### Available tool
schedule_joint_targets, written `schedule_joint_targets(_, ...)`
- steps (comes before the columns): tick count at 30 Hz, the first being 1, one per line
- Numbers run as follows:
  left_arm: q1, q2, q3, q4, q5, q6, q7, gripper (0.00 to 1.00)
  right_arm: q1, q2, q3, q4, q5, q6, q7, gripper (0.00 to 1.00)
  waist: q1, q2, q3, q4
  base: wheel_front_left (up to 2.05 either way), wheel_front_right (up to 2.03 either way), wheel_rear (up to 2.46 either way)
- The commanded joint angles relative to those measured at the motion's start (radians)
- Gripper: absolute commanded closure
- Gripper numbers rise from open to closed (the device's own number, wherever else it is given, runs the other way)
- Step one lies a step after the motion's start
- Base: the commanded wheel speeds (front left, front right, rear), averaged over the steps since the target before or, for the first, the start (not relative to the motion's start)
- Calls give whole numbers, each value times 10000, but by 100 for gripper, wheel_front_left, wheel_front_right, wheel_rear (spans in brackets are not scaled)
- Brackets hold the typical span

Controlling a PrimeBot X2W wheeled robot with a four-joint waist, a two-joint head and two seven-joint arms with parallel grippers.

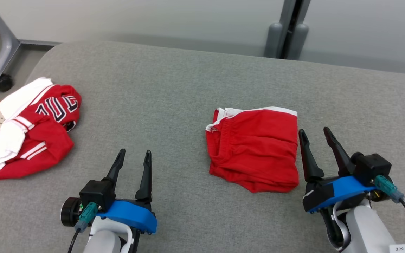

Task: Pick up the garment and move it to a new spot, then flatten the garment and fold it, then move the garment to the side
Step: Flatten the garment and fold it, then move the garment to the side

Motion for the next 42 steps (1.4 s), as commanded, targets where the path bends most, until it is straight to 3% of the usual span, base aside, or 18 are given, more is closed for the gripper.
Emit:
schedule_joint_targets(1, 94, 4, 65, -79, 80, 52, -27, 0, 201, -14, -86, -50, -96, 0, -31, 0, 0, -1, -220, -263, 0, 0, 0)
schedule_joint_targets(7, 612, 1, 381, -406, 681, 9, -27, 0, 979, -12, -733, -267, -709, 0, -33, 0, 0, -1, -517, -686, 0, 0, 0)
schedule_joint_targets(17, 1651, 3, 201, -743, 571, 91, -27, 0, 2067, -15, -860, -91, -319, 0, -34, 0, 0, -1, -951, -866, 0, 0, 0)
schedule_joint_targets(31, 1033, -1, -188, -785, 706, -99, -27, 0, 822, -16, -611, 190, -278, 0, -34, 0, 0, -1, -152, -423, 0, 0, 0)
schedule_joint_targets(34, 831, 4, -377, -737, 615, -157, -26, 0, 79, -15, -445, 689, -350, 0, -33, 0, 0, -1, 235, -119, 0, 0, 0)
schedule_joint_targets(42, 521, 1, -644, -535, 440, -189, -27, 0, -1696, -19, -338, 3876, -894, 0, 186, 0, 0, -1, 837, 715, 0, 0, 0)
